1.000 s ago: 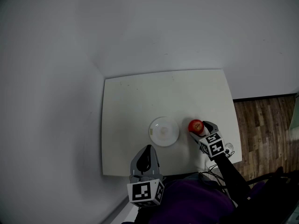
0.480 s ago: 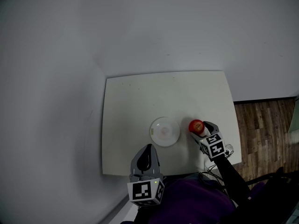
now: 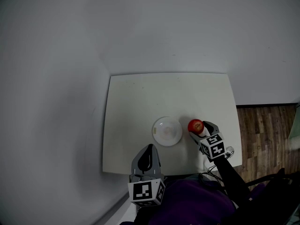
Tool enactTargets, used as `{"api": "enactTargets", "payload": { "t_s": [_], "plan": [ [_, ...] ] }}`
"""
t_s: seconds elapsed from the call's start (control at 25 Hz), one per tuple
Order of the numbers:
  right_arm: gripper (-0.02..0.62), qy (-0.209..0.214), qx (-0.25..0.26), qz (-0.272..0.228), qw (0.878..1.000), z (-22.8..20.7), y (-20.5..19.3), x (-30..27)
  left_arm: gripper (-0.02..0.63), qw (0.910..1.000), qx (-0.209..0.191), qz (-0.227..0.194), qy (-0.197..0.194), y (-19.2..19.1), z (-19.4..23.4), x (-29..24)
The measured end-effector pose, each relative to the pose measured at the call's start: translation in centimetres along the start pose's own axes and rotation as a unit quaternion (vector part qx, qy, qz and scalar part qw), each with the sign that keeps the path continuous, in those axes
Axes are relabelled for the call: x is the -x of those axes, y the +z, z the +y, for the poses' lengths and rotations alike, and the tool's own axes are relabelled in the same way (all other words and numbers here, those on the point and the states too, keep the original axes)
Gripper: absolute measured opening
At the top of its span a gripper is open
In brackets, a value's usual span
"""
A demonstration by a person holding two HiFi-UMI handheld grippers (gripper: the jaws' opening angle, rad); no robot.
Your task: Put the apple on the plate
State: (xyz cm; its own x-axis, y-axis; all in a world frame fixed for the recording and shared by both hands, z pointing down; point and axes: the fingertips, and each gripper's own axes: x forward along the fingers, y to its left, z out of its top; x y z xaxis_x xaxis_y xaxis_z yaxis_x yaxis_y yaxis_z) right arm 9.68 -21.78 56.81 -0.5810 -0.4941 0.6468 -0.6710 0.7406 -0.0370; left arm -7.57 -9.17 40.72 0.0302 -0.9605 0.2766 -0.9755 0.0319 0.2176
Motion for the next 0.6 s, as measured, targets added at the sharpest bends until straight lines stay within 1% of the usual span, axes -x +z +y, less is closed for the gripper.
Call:
{"api": "enactTargets", "payload": {
  "t_s": [0.12,0.6],
  "plan": [
    [0.334,0.012,-0.007,-0.002,1.0,0.6,0.5,-0.2,0.008,1.0,0.002,-0.002,0.004,0.1,0.2,0.3],
    [0.334,0.034,0.022,-0.007,0.999,2.9,2.1,-0.7,0.008,0.9996,0.007,-0.005,0.027,0.5,1.3,1.8]
  ]
}}
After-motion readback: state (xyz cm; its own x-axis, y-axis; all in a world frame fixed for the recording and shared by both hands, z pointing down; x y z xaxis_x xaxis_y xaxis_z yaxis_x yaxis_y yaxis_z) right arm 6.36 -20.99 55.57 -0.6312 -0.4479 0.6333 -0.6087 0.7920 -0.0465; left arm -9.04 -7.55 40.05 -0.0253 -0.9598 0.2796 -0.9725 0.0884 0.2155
